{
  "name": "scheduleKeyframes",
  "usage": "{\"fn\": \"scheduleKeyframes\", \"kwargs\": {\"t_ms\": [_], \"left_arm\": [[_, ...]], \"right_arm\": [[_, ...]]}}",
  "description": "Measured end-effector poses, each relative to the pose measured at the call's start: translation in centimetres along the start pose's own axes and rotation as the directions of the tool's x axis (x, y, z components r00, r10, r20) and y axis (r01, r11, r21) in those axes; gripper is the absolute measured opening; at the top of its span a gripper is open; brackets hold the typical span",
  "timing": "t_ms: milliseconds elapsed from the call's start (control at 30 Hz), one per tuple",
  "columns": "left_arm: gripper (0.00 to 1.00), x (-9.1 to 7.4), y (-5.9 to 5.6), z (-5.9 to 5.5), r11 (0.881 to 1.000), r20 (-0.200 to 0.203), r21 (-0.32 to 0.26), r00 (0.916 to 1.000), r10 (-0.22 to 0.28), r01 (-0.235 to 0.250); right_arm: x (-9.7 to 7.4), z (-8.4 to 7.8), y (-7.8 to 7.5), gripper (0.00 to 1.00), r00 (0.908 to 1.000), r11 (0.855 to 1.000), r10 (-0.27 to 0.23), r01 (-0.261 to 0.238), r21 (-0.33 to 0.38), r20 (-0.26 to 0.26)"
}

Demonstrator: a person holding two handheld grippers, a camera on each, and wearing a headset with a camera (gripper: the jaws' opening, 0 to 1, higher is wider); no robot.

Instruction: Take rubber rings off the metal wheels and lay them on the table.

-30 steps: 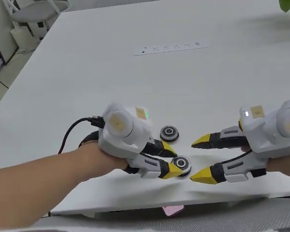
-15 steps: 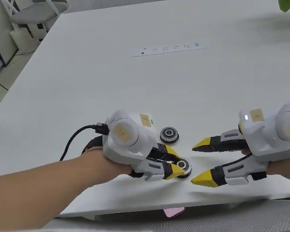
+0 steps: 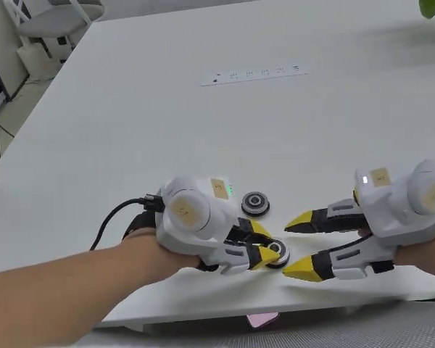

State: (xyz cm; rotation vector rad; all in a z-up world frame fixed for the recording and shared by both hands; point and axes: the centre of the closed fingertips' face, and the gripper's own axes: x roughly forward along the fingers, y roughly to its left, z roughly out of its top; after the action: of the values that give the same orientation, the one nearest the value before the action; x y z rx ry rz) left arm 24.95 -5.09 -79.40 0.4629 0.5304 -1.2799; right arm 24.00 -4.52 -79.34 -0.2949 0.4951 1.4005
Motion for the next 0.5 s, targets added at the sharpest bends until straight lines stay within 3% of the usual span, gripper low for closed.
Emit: {"fn": "scheduleKeyframes", "kwargs": {"t_ms": [333, 500], "left_arm": [[0.13, 0.23, 0.2, -0.01, 1.0, 0.0, 0.006, 1.0, 0.002, -0.002], [0.13, 0.28, 0.25, 0.0, 1.0, 0.001, 0.006, 1.0, 0.005, -0.005]], "right_arm": [[0.67, -0.67, -0.02, 0.36, 0.9997, 1.0, 0.022, -0.022, 0.002, -0.012], [0.95, -0.48, -0.19, 0.34, 0.9996, 0.999, 0.025, -0.026, 0.033, 0.016]]}}
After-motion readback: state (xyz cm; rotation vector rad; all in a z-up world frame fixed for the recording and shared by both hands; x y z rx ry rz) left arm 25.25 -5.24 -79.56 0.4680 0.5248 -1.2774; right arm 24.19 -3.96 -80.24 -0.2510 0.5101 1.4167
